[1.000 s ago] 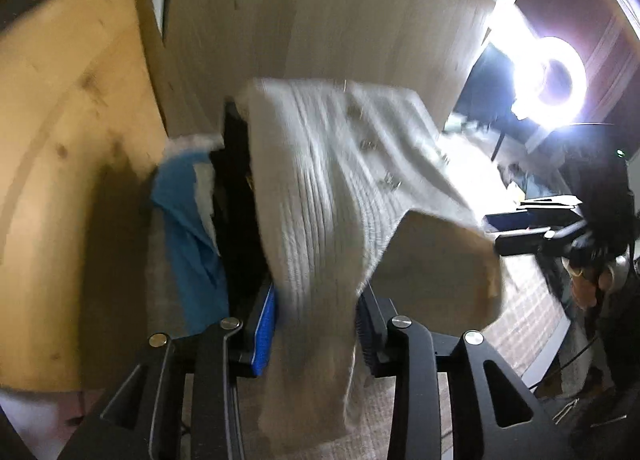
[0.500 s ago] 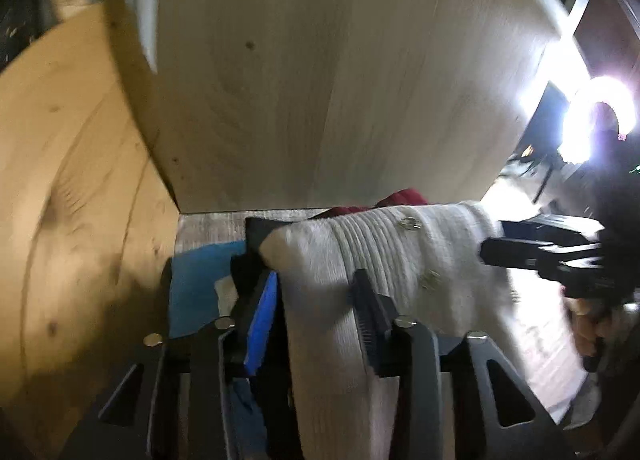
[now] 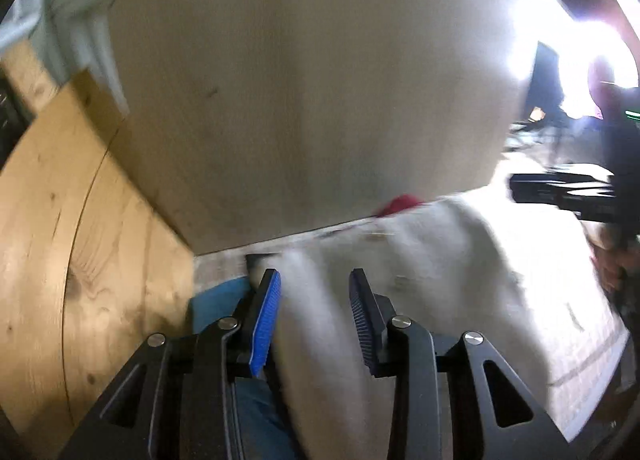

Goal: Fold clothes
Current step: 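Lift the folded cardigan with both grippers and carry it to the clothes pile, then lower the cardigan onto the clothes pile and open both grippers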

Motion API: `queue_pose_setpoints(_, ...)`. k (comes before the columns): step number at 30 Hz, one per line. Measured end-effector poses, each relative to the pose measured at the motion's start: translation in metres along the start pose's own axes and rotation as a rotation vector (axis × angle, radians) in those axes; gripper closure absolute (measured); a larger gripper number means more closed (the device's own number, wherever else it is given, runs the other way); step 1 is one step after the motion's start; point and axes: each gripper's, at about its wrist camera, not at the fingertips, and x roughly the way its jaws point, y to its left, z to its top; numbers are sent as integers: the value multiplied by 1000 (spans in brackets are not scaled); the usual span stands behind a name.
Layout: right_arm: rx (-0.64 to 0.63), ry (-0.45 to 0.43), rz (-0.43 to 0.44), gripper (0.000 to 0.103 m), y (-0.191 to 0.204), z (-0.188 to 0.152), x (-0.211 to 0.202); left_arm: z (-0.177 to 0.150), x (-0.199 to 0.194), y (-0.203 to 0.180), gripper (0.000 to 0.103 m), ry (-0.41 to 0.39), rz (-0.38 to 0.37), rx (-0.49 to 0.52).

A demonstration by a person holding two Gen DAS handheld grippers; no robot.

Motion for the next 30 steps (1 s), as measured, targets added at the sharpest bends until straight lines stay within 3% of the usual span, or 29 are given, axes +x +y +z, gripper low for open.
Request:
queue_pose_setpoints(2, -61, 7, -6, 73, 5, -3, 5, 1, -5, -28, 70, -4, -67, 41)
queue_pose_setpoints(4, -130, 12, -4, 62, 12, -6, 12, 3, -4, -55, 67, 5, -124, 79)
queue_pose_setpoints(7, -213, 26, 4, 58, 24, -7, 23, 7, 16, -87, 66, 59, -104, 152)
queue_pose_setpoints(12, -313, 26, 19, 58, 23, -9, 30, 9, 47, -97, 62, 128, -85, 168)
queue_pose_setpoints(14, -321, 34, 20, 58, 13, -7, 29, 6, 54, -94, 70, 132, -76, 174)
queue_pose_setpoints(15, -313, 32, 30, 58, 7, -6, 28, 4, 55, -93, 79, 128, -70, 183)
queue_pose_setpoints(23, -453, 87, 25, 58, 16, -9, 45, -10, 48, -85, 86, 117, -85, 213)
queue_pose_setpoints(25, -419, 80, -9, 57, 8, -2, 51, -17, 50, -83, 86, 125, -120, 204)
queue_pose_setpoints(27, -302, 88, -16, 56, -10, 7, 60, -22, 55, -77, 86, 132, -141, 174)
queue_pose_setpoints(30, -213, 82, -177, 57, -33, 9, 62, -29, 56, -69, 84, 147, -241, 119)
